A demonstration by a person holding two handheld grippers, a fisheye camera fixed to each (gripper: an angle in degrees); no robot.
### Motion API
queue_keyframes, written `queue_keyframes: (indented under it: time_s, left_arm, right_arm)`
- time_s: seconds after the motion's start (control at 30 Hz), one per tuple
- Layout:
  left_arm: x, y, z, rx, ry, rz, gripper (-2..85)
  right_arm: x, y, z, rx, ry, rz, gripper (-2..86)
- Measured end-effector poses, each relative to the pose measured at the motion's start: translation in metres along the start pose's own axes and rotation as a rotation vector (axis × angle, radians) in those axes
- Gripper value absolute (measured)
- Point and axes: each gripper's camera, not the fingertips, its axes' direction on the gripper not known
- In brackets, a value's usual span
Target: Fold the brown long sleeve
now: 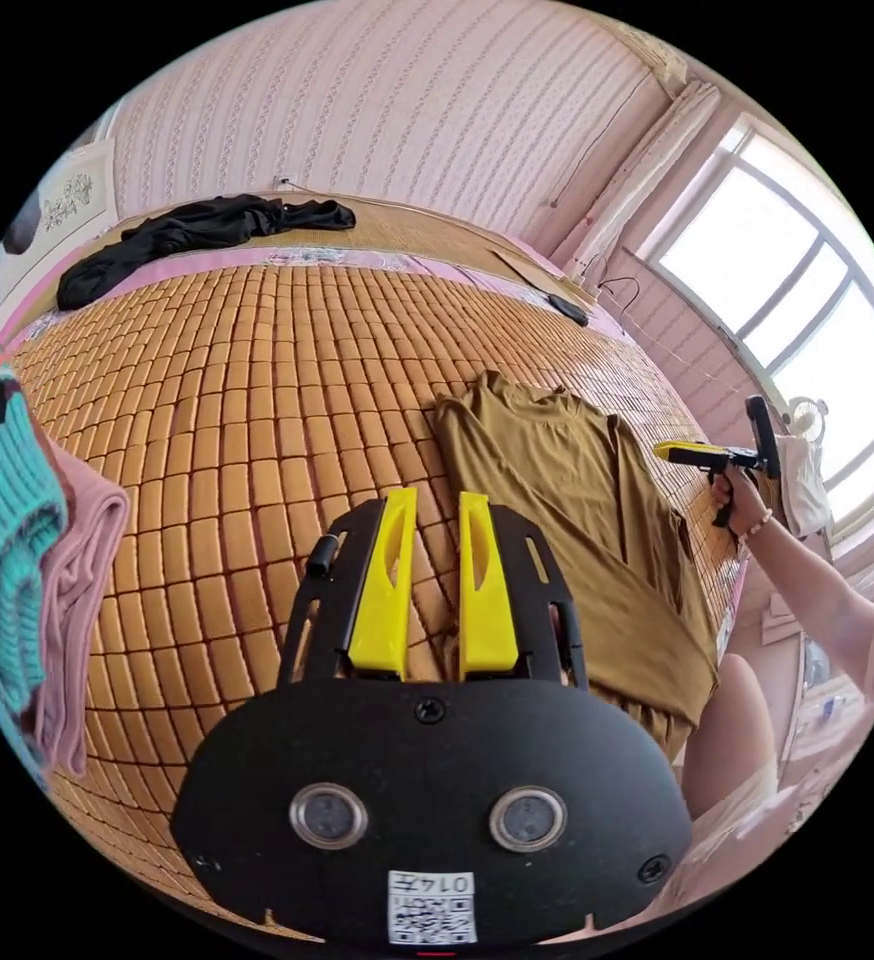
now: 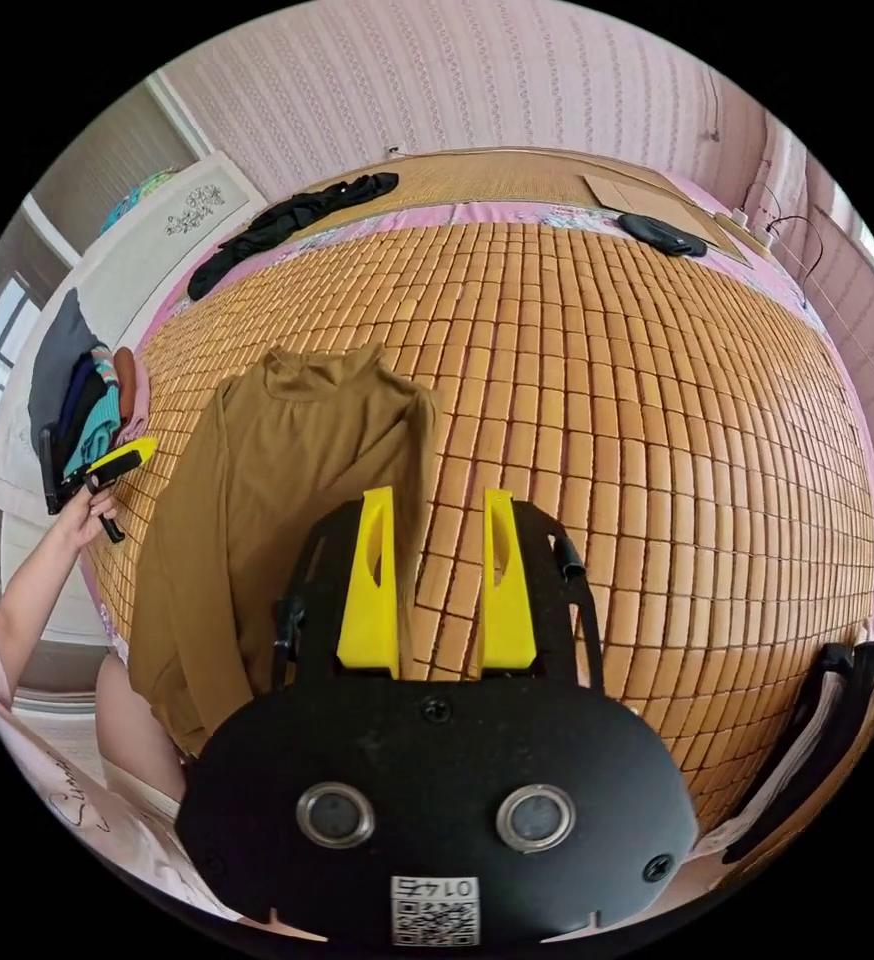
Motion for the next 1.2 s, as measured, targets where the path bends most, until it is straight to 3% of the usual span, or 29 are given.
queue_keyframes:
  time_s: [0.17, 0.23, 0.33, 0.4, 0.67, 0.87, 1.07, 1.2]
  left_arm:
    - [-0.005, -0.048, 0.035, 0.014, 0.009, -0.064, 10.2]
    - [-0.005, -0.059, 0.048, 0.008, 0.006, -0.089, 10.0]
    - [-0.002, -0.075, 0.071, -0.116, -0.001, -0.07, 1.2]
    - [0.002, -0.082, 0.079, -0.187, -0.029, -0.022, -0.2]
    - [0.0, -0.104, 0.03, 0.047, -0.143, -0.075, -1.0]
    - [0.005, -0.11, -0.003, 0.159, -0.138, -0.097, -1.0]
    - [0.018, -0.077, -0.031, 0.084, -0.009, 0.019, -1.0]
    - [0.039, -0.013, -0.07, 0.088, 0.037, 0.176, -1.0]
  right_arm:
    - [0.009, -0.03, 0.011, 0.002, -0.037, 0.008, 11.7]
    - [0.017, -0.038, 0.018, -0.083, -0.135, -0.005, 5.3]
    - [0.028, -0.041, 0.007, -0.083, -0.091, -0.001, 1.8]
    - [0.038, -0.044, -0.002, -0.076, -0.12, -0.003, 1.1]
    - [0.064, -0.062, -0.064, 0.054, -0.192, 0.077, 0.4]
    - [0.058, -0.071, -0.109, 0.134, -0.128, 0.079, 0.4]
    - [0.047, -0.031, -0.145, 0.107, -0.198, -0.022, 0.5]
    - [0.028, 0.059, -0.194, 0.133, -0.252, -0.195, 0.5]
